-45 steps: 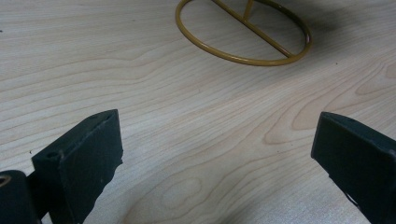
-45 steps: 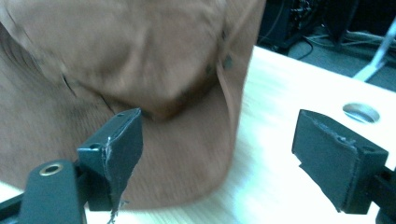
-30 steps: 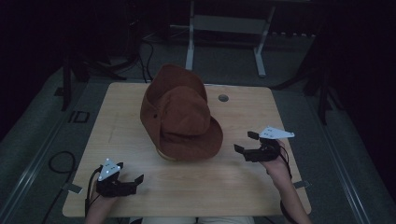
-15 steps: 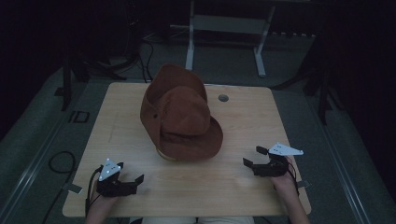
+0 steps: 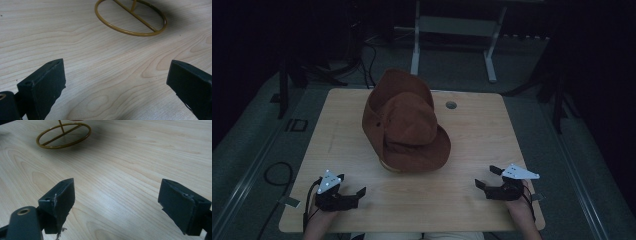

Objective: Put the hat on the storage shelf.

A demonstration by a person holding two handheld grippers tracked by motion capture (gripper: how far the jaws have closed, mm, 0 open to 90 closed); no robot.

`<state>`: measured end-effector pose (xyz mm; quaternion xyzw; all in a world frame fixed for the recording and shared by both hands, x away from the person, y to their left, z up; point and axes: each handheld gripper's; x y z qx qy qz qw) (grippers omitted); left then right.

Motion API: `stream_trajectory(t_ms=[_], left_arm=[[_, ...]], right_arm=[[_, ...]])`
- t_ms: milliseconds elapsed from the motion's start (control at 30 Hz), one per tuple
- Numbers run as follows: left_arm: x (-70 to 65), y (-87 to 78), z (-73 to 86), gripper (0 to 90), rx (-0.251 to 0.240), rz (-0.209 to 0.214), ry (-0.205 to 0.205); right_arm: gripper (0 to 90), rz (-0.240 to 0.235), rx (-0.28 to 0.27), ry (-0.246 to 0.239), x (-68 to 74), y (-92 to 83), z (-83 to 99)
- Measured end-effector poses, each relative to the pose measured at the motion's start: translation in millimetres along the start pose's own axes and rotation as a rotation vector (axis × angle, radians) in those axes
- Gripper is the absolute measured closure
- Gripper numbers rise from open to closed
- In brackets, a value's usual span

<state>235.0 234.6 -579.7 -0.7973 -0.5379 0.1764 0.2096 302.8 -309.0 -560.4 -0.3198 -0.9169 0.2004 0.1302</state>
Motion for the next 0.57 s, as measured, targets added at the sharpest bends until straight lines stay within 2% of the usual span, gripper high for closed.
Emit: stream_trajectory(t_ms=[100,133,167,300,333,367,400,433,567], left_arm=[[0.3,-0.6,0.3,2.8,-0.003,0.002,-0.004],[0.1,-0.9,0.5,2.8,-0.003,0.008,-0.005],[-0.2,-0.8,0.7,2.8,-0.004,0.007,-0.005],[-1.5,-0.5,0.7,2.8,-0.002,0.005,0.01],[-2.1,-0.3,0.9,2.8,0.003,0.005,0.018],[-2.1,-0.3,0.9,2.8,0.003,0.005,0.018],[-2.2,-0.1,0.9,2.8,0.004,0.003,0.021],[-2.1,0.1,0.9,2.8,0.004,0.004,0.019],[-1.9,0.0,1.0,2.8,0.003,0.004,0.017]], right_arm=[[14.0,0.009,-0.005,-0.02,0.9,-1.8,1.8],[13.9,0.024,-0.008,-0.055,1.1,-4.2,4.6],[13.9,0.03,-0.003,-0.068,0.8,-5.3,5.5],[13.9,0.039,-0.017,-0.081,-2.2,-9.7,7.1],[14.0,0.057,-0.015,-0.095,-4.1,-12.5,7.7],[14.0,0.057,-0.015,-0.095,-4.1,-12.5,7.7],[14.0,0.05,-0.031,-0.062,-8.5,-15.1,9.2],[14.0,0.051,-0.035,-0.051,-9.7,-16.1,9.4],[14.0,0.059,-0.037,-0.042,-12.1,-16.4,10.2]])
Point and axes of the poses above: each handheld gripper's, and its own axes: y roughly forward along the jaws, z roughly out of its underside, x roughly to its left, and after that the axes turned 7 degrees about -z, right-handed
